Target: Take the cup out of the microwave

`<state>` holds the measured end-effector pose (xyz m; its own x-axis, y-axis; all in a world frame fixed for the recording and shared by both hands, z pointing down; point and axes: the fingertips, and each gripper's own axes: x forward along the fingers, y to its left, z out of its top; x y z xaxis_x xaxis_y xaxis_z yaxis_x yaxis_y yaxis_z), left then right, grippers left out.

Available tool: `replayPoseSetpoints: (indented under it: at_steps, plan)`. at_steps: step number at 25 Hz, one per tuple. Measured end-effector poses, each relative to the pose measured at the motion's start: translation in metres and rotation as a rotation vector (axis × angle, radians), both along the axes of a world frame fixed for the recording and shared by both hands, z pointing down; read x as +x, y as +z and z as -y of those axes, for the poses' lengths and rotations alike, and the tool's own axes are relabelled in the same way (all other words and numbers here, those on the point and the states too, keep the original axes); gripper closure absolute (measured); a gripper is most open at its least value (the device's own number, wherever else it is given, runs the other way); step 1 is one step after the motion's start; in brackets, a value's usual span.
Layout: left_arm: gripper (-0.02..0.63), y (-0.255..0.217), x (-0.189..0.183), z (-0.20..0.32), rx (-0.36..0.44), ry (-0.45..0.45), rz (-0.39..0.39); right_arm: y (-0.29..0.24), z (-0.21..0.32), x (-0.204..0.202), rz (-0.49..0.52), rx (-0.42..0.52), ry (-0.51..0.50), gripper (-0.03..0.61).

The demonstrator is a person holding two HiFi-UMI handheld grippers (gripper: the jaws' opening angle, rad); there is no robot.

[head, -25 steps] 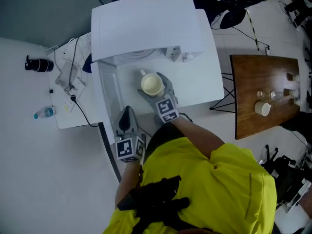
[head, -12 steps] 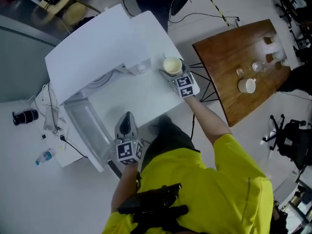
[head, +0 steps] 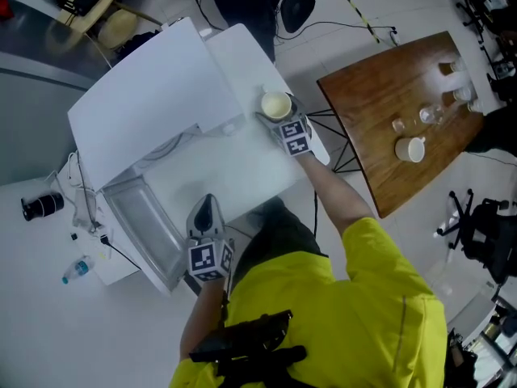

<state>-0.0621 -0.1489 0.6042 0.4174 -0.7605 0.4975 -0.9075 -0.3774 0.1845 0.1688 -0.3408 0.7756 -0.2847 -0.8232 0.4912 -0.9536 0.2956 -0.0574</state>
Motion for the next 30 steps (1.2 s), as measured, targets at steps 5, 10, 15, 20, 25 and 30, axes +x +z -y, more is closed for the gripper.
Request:
replayPoseSetpoints:
  at_steps: [5, 10, 15, 20, 25, 30]
  plan:
    - [0.618, -0.005, 0.001, 0.01, 0.008, -0.015, -0.006, -0.004, -0.01, -0.003, -0.003, -0.023, 0.005, 0.087]
    - [0.618, -0.026, -0.011, 0.015, 0.038, -0.073, -0.032, -0.04, -0.097, -0.01, 0.11, -0.119, -0.005, 0.087]
    - [0.618, -0.074, -0.049, 0.002, 0.082, -0.127, -0.078, -0.166, -0.186, -0.063, 0.223, -0.067, -0.145, 0.161]
    - [0.618, -0.142, -0.103, -0.025, 0.17, -0.212, -0.118, -0.313, -0.186, -0.12, 0.198, 0.154, -0.307, 0.287]
    - [0.618, -0.205, -0.142, -0.059, 0.271, -0.279, -0.115, -0.407, -0.198, -0.154, 0.27, 0.298, -0.333, 0.411]
    - [0.618, -0.23, -0.167, -0.087, 0.311, -0.329, -0.093, -0.429, -0.212, -0.177, 0.31, 0.336, -0.359, 0.574]
